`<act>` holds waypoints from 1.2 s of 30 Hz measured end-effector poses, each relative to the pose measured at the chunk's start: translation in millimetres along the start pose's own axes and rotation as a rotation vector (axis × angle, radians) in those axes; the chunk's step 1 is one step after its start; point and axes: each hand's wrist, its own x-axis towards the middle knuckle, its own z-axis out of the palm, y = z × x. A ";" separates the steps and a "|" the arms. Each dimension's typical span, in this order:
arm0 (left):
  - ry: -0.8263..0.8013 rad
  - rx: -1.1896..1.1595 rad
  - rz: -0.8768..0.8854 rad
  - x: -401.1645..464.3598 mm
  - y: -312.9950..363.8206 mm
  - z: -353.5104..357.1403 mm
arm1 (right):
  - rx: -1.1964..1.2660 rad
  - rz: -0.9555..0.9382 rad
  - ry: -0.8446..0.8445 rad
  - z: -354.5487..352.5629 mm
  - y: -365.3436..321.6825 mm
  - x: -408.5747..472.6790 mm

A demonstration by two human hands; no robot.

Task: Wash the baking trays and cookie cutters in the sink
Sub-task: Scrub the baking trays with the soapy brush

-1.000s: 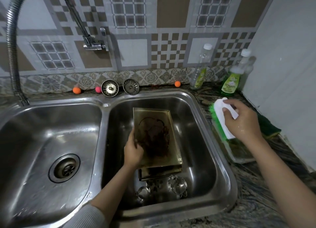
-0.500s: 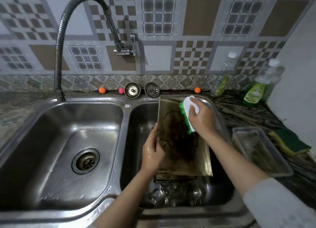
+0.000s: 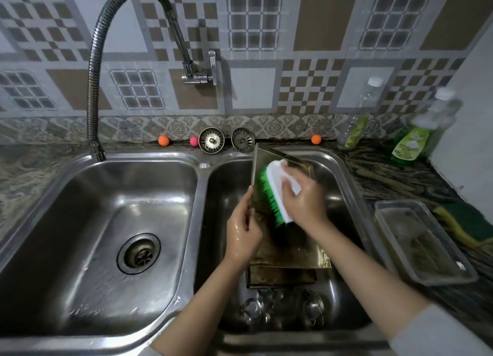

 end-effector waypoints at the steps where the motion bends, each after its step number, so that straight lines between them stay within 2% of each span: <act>1: 0.016 -0.011 -0.027 2.1 -1.4 -2.3 | 0.016 -0.044 -0.077 3.9 -3.5 -10.8; 3: 0.033 -0.025 -0.057 3.6 -2.8 -9.9 | -0.034 -0.081 -0.165 -3.0 5.7 -16.7; 6: -0.003 -0.023 -0.020 0.1 3.6 -9.8 | -0.106 0.091 0.001 -23.6 34.3 15.9; 8: -0.032 -0.010 0.010 0.5 6.6 -1.3 | -0.091 0.129 0.063 -20.6 25.8 20.7; 11: -0.005 -0.001 -0.015 5.8 2.9 0.8 | -0.001 -0.002 -0.067 -0.6 -3.9 -4.6; 13: 0.019 0.001 -0.033 4.1 0.3 -5.9 | -0.029 -0.043 -0.116 -4.8 4.8 -6.6; 17: -0.019 0.016 0.015 -6.1 4.2 -1.7 | -0.097 0.155 0.056 -20.5 27.2 23.7; 22: 0.023 0.028 0.003 -0.5 -3.0 -1.2 | -0.030 -0.028 -0.068 -1.7 -1.6 2.8; 26: -0.013 0.037 0.031 -8.3 2.8 -0.2 | -0.096 0.182 0.058 -16.6 19.1 29.7; 31: 0.029 0.048 0.019 0.3 3.4 -2.7 | -0.033 -0.079 -0.042 1.5 -11.2 2.0; 36: 0.021 0.057 0.009 -6.7 3.6 -6.6 | -0.098 0.096 0.045 -23.9 19.8 25.0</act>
